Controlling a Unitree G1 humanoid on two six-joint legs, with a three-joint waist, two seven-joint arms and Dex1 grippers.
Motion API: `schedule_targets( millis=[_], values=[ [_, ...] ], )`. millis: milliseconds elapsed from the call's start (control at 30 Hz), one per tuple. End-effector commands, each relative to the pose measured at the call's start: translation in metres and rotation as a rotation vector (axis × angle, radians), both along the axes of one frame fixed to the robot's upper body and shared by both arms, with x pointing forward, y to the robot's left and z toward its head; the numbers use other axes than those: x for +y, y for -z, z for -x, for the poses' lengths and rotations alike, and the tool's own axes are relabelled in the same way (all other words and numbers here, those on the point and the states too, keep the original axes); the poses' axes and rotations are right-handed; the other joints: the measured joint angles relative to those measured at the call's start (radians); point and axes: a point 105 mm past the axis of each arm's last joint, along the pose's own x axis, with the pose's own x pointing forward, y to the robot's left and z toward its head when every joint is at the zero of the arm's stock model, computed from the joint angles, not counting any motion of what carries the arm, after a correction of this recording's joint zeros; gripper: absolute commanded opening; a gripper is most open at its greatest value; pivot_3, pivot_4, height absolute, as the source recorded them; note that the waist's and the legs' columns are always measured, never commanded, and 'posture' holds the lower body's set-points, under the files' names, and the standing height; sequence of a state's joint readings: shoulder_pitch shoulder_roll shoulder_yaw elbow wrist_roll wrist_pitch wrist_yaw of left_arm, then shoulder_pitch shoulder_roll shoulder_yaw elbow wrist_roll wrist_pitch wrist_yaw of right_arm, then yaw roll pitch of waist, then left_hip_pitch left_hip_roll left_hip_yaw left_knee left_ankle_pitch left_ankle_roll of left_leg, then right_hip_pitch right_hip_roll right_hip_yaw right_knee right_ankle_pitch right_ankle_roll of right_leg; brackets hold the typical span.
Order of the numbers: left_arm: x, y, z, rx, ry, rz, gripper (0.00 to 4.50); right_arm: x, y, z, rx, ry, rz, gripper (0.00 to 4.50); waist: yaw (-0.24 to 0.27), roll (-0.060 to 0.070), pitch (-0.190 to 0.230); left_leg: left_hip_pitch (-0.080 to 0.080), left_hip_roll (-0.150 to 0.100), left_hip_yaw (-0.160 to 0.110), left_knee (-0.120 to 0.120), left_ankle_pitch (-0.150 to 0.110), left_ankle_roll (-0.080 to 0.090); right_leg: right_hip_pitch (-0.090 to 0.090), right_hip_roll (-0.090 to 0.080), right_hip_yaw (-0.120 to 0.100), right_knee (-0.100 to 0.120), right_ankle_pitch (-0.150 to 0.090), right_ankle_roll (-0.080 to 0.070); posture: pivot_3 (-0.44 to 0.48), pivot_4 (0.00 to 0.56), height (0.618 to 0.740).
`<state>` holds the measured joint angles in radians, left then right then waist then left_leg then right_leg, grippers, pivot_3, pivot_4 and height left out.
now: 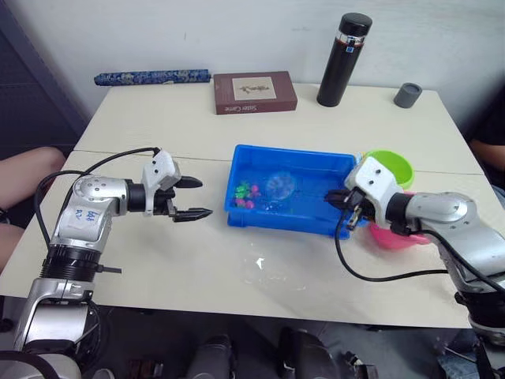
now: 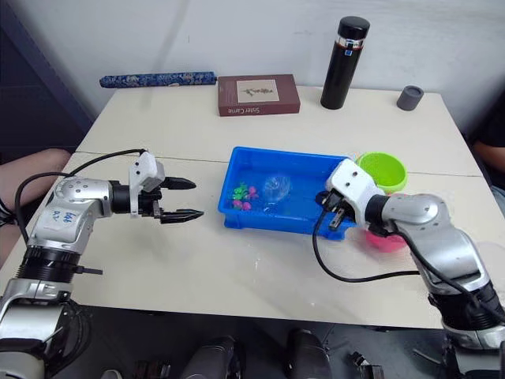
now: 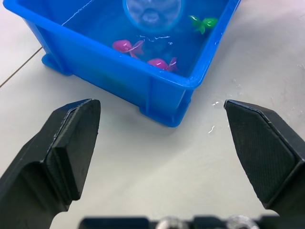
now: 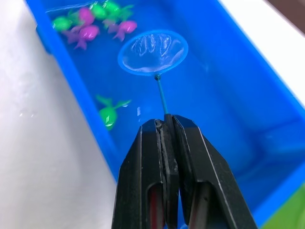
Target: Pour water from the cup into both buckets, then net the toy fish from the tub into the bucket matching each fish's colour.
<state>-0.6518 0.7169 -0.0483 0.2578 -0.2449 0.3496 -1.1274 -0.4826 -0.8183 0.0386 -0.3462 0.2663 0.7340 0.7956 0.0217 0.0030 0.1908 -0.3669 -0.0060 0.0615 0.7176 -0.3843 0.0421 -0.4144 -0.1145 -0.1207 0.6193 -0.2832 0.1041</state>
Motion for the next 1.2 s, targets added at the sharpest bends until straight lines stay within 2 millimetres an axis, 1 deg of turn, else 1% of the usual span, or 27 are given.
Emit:
schedule_targets(
  millis=[33, 100, 167, 300, 400, 567, 767, 933, 1067, 1200],
  values=[
    [0.003, -0.012, 0.001, -0.046, -0.001, 0.005, 4.47, 0.013, -0.016, 0.005, -0.041, -0.064, -0.001, 0.00, 0.000, 0.000, 0.000, 0.000, 0.000, 0.000, 0.000, 0.000, 0.000, 0.000, 0.000, 0.000, 0.000, 0.000, 0.000, 0.000, 0.150, 0.740],
    [0.002, -0.013, 0.000, -0.047, 0.000, 0.006, 4.47, 0.022, -0.013, 0.004, -0.037, -0.090, 0.007, 0.00, -0.001, 0.000, 0.000, 0.000, 0.000, 0.000, 0.000, 0.000, 0.000, 0.000, 0.000, 0.000, 0.000, 0.000, 0.000, 0.000, 0.150, 0.740],
    [-0.001, -0.015, -0.001, -0.050, 0.004, 0.009, 4.47, 0.030, -0.004, 0.000, -0.059, -0.109, 0.072, 0.00, -0.003, 0.000, 0.000, 0.000, 0.000, 0.000, 0.000, 0.000, 0.000, 0.000, 0.000, 0.000, 0.000, 0.000, 0.000, 0.000, 0.150, 0.740],
    [-0.001, -0.015, -0.002, -0.052, 0.007, 0.008, 4.47, 0.035, 0.002, -0.002, -0.070, -0.125, 0.113, 0.00, -0.003, 0.000, 0.000, 0.000, 0.000, 0.000, 0.000, 0.000, 0.000, 0.000, 0.000, 0.000, 0.001, 0.000, 0.000, 0.000, 0.150, 0.740],
    [0.000, -0.016, -0.002, -0.052, 0.006, 0.007, 4.47, 0.036, 0.005, -0.002, -0.071, -0.135, 0.130, 0.00, 0.000, 0.000, 0.000, -0.001, 0.000, 0.000, 0.001, 0.000, 0.000, -0.001, 0.000, 0.000, 0.000, 0.000, 0.000, 0.000, 0.150, 0.740],
    [0.001, -0.016, -0.001, -0.052, 0.004, 0.004, 4.47, 0.032, 0.018, -0.002, -0.095, -0.154, 0.220, 0.00, -0.001, 0.000, 0.000, -0.001, 0.000, 0.000, 0.001, 0.000, 0.000, -0.001, 0.000, -0.001, 0.000, 0.000, 0.000, 0.000, 0.150, 0.740],
    [0.001, -0.015, -0.001, -0.052, 0.002, 0.006, 4.47, 0.024, 0.016, -0.008, -0.137, -0.140, 0.260, 0.00, -0.002, 0.000, 0.000, -0.001, 0.000, 0.000, 0.001, 0.000, 0.000, -0.001, 0.000, 0.000, 0.000, 0.000, 0.000, 0.000, 0.150, 0.740],
    [0.002, -0.015, 0.001, -0.048, 0.002, 0.007, 4.47, 0.022, 0.019, -0.003, -0.120, -0.170, 0.279, 0.00, -0.002, 0.000, 0.000, -0.001, 0.000, 0.000, 0.001, 0.000, 0.000, -0.001, 0.000, -0.001, 0.000, 0.000, 0.000, 0.000, 0.150, 0.740],
    [0.001, -0.015, 0.001, -0.048, 0.003, 0.007, 4.47, 0.023, 0.022, -0.002, -0.105, -0.182, 0.278, 0.00, -0.002, 0.000, 0.000, -0.001, 0.000, 0.000, 0.001, 0.000, 0.000, -0.001, 0.000, 0.000, 0.000, 0.000, 0.000, 0.000, 0.150, 0.740],
    [0.000, -0.015, 0.002, -0.046, 0.007, 0.007, 4.47, 0.026, 0.021, 0.001, -0.059, -0.176, 0.193, 0.00, -0.001, 0.000, 0.000, -0.001, 0.000, 0.000, 0.001, 0.000, 0.000, -0.001, 0.000, -0.001, 0.000, 0.000, 0.000, 0.000, 0.150, 0.740]
  ],
)
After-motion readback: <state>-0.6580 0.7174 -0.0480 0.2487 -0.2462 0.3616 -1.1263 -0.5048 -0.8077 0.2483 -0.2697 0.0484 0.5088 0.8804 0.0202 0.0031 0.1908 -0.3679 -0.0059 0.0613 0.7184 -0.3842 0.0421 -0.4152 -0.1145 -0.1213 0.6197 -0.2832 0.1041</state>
